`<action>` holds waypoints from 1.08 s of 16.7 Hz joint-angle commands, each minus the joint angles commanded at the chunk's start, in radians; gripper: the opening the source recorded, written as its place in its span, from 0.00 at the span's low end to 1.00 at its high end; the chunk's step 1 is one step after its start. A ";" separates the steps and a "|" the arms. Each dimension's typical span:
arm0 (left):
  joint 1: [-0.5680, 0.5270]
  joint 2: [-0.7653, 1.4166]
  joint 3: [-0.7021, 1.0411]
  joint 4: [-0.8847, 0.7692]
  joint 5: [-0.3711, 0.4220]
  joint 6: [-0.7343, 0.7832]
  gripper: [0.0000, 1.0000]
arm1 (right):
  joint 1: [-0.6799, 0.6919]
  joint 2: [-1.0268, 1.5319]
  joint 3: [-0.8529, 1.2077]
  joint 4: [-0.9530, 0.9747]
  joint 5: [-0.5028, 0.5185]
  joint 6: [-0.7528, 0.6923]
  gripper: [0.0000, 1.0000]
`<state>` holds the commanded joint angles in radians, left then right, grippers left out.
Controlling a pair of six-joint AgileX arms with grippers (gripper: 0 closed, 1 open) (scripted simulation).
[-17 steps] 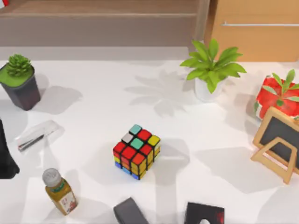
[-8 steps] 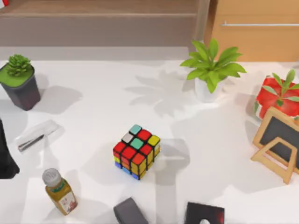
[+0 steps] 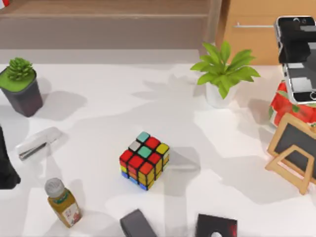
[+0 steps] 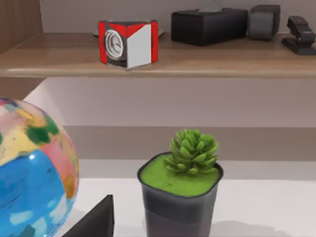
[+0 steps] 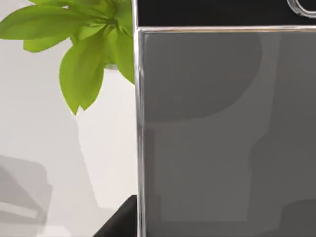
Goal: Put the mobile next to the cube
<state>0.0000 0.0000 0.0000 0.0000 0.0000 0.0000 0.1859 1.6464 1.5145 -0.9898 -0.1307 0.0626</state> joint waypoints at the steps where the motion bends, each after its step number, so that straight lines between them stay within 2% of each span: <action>1: 0.000 0.000 0.000 0.000 0.000 0.000 1.00 | 0.051 0.009 0.009 -0.013 -0.001 0.056 0.00; 6: 0.000 0.000 0.000 0.000 0.000 0.000 1.00 | 0.270 0.099 0.024 -0.074 0.017 0.307 0.00; 10: 0.000 0.000 0.000 0.000 0.000 0.000 1.00 | 0.385 0.199 0.014 -0.107 0.061 0.456 0.00; 14: 0.000 0.000 0.000 0.000 0.000 0.000 1.00 | 0.427 0.286 0.002 -0.122 0.115 0.543 0.00; 18: 0.000 0.000 0.000 0.000 0.000 0.000 1.00 | 0.426 0.316 -0.002 -0.124 0.137 0.566 0.00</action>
<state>0.0000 0.0000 0.0000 0.0000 0.0000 0.0000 0.6120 1.9621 1.5126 -1.1141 0.0065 0.6284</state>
